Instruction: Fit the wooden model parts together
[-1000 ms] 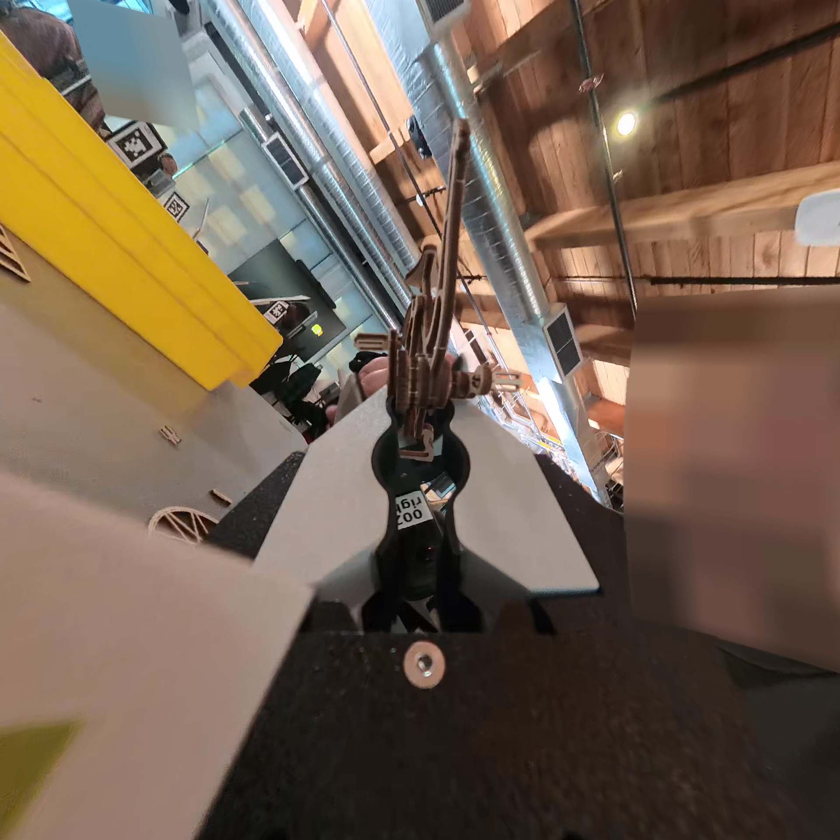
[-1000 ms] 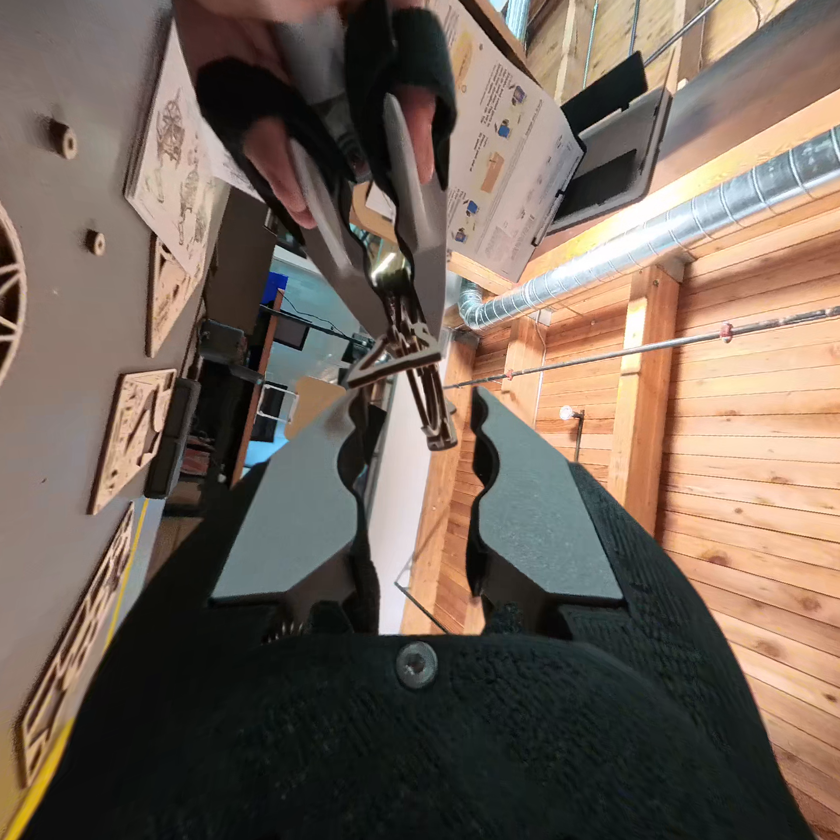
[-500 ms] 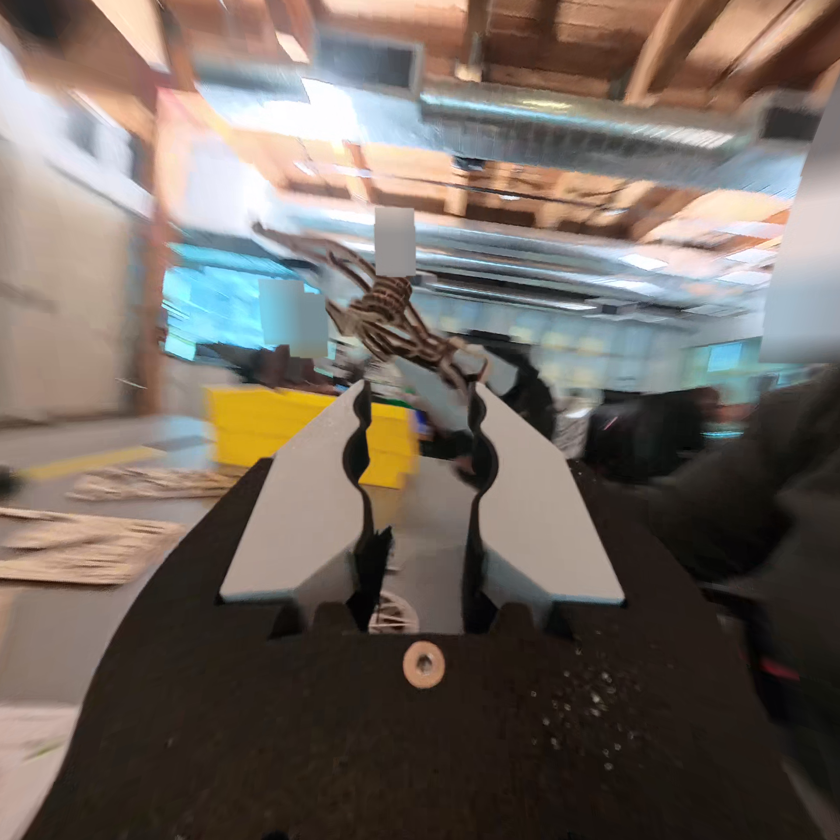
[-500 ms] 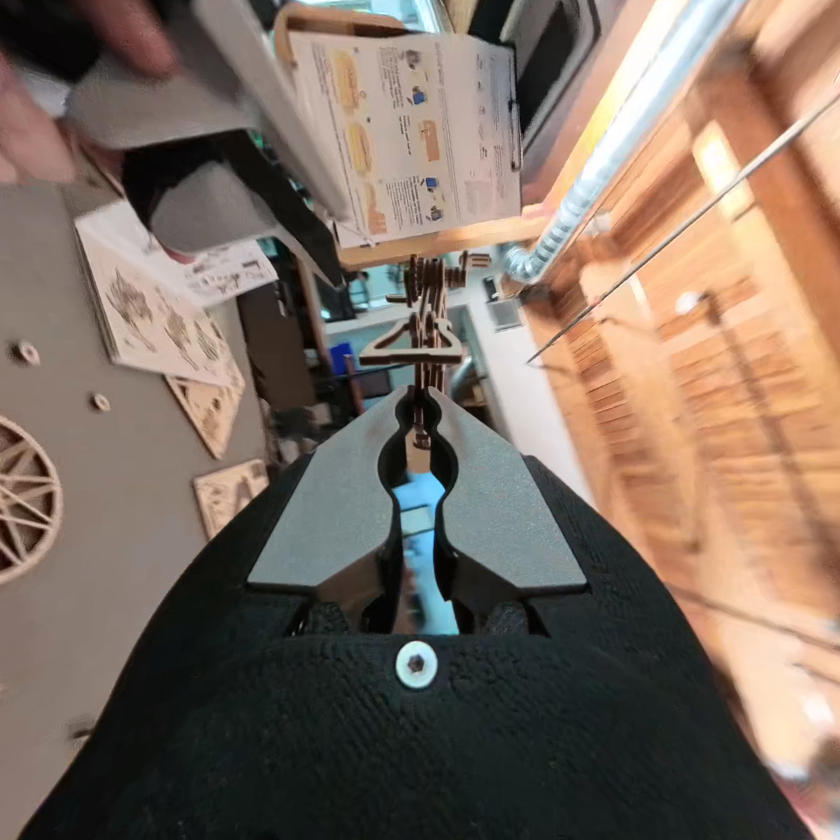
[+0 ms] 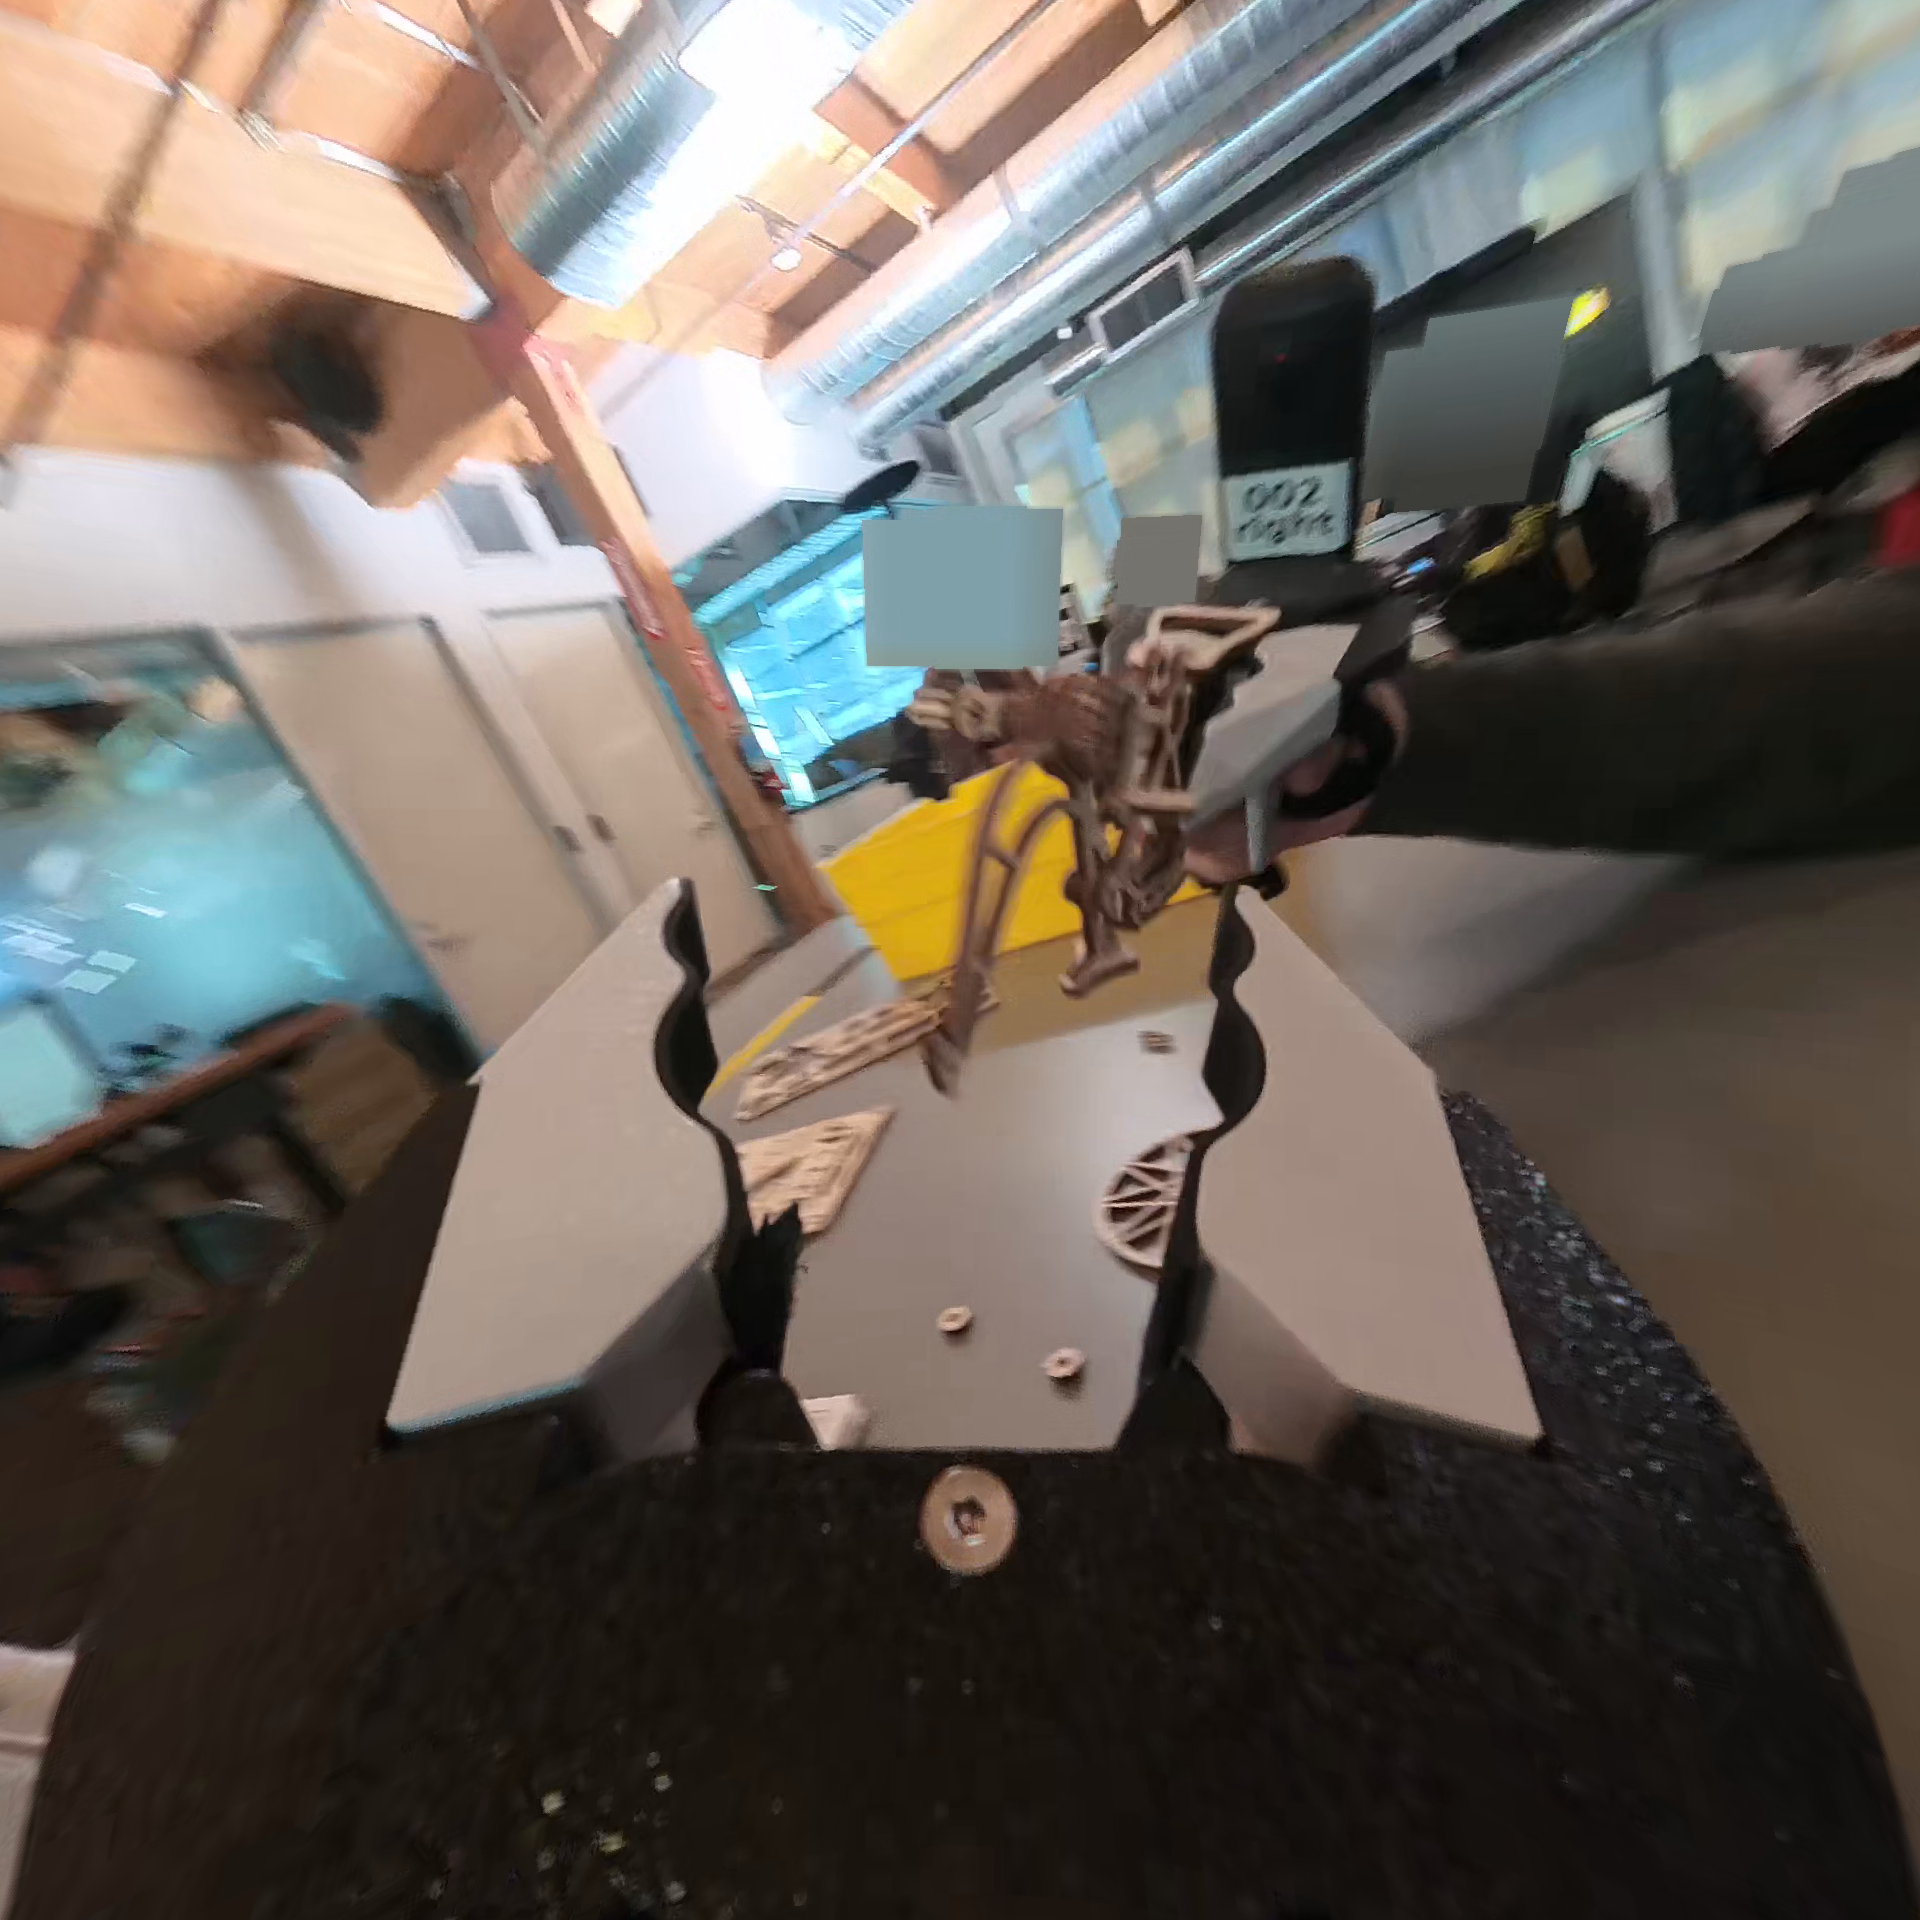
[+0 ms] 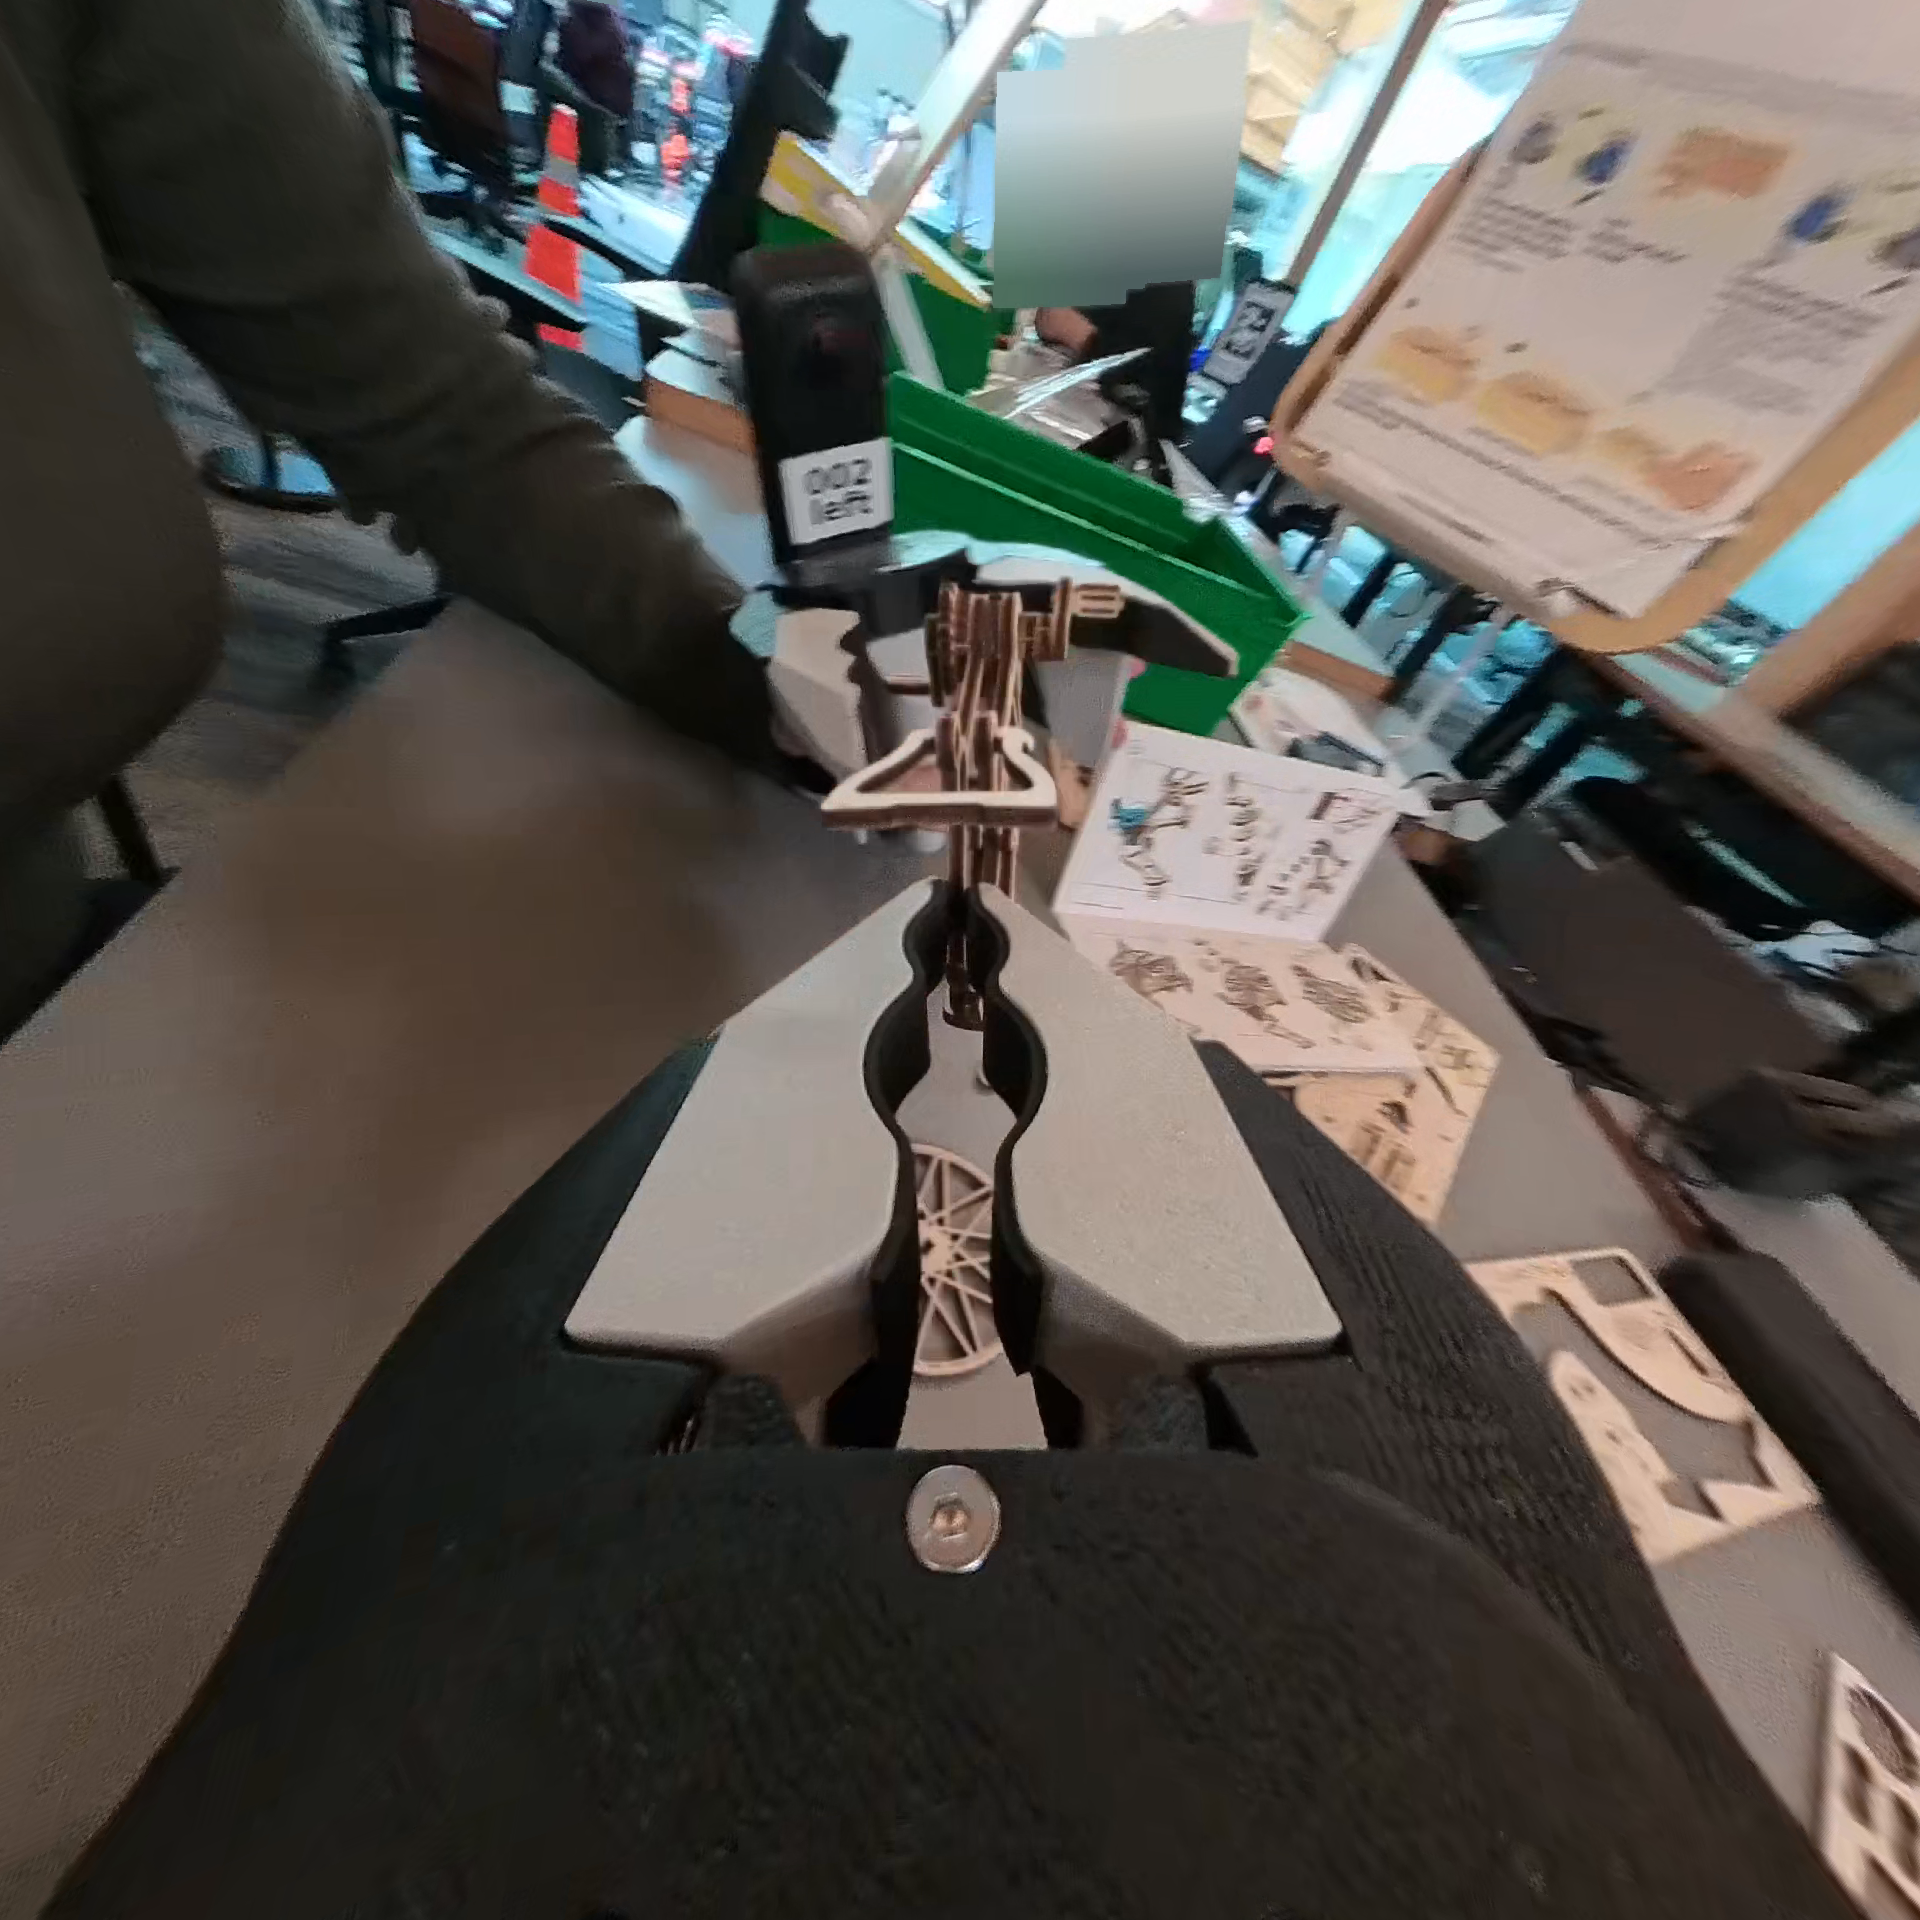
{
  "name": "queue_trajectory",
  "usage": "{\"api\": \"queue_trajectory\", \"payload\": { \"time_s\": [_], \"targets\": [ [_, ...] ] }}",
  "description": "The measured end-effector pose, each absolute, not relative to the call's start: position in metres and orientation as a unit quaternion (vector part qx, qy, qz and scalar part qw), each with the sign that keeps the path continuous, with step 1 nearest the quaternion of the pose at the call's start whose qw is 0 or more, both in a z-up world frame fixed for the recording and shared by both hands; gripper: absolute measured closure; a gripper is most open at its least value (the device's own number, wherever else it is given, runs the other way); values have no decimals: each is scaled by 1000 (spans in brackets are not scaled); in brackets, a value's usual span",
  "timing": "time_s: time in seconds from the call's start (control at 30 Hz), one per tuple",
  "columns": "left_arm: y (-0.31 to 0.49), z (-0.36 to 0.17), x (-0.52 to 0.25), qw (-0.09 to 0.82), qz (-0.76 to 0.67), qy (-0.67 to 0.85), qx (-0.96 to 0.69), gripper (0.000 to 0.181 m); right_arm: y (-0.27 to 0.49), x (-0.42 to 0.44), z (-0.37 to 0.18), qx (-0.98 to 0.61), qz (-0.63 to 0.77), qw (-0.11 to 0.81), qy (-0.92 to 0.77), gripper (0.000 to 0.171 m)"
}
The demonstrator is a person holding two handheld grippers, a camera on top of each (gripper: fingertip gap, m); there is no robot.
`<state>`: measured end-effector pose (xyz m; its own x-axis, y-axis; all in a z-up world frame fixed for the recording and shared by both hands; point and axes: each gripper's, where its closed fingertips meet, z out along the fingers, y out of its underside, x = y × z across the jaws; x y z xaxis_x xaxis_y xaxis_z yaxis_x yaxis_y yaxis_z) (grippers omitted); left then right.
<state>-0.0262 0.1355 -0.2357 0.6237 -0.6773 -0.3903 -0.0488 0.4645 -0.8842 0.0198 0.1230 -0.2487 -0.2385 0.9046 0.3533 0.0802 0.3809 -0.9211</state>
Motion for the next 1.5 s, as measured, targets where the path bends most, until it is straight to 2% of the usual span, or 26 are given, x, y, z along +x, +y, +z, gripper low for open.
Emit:
{"api": "queue_trajectory", "payload": {
  "time_s": [0.23, 0.37, 0.57, 0.67, 0.77, 0.9, 1.03, 1.13, 1.3, 1.5],
  "targets": [
    [113, -247, -8, 705, -316, 425, -471, 121, 106, 16, -257, -353, 440, 459, -687, 171],
    [106, -253, -2, 692, -320, 451, -463, 141, 105, 17, -259, -354, 444, 451, -689, 171],
    [99, -259, 6, 678, -320, 476, -461, 154, 99, 12, -266, -354, 443, 435, -699, 171],
    [96, -260, 8, 678, -314, 487, -453, 174, 96, 10, -268, -352, 441, 431, -704, 171],
    [97, -258, 6, 678, -314, 486, -453, 174, 99, 9, -266, -353, 432, 446, -699, 168],
    [106, -251, -2, 715, -247, 476, -448, 175, 116, 18, -268, -394, 408, 439, -697, 135],
    [114, -251, -7, 738, -159, 487, -439, 175, 139, 32, -284, -484, 415, 380, -670, 119],
    [125, -254, -13, 746, -103, 478, -452, 175, 150, 33, -316, -549, 385, 322, -668, 107],
    [132, -253, -20, 743, -129, 455, -474, 175, 156, 35, -365, -607, 300, 248, -693, 84],
    [136, -257, -21, 734, -148, 447, -490, 175, 164, 31, -366, -637, 302, 250, -663, 84]
  ]
}}
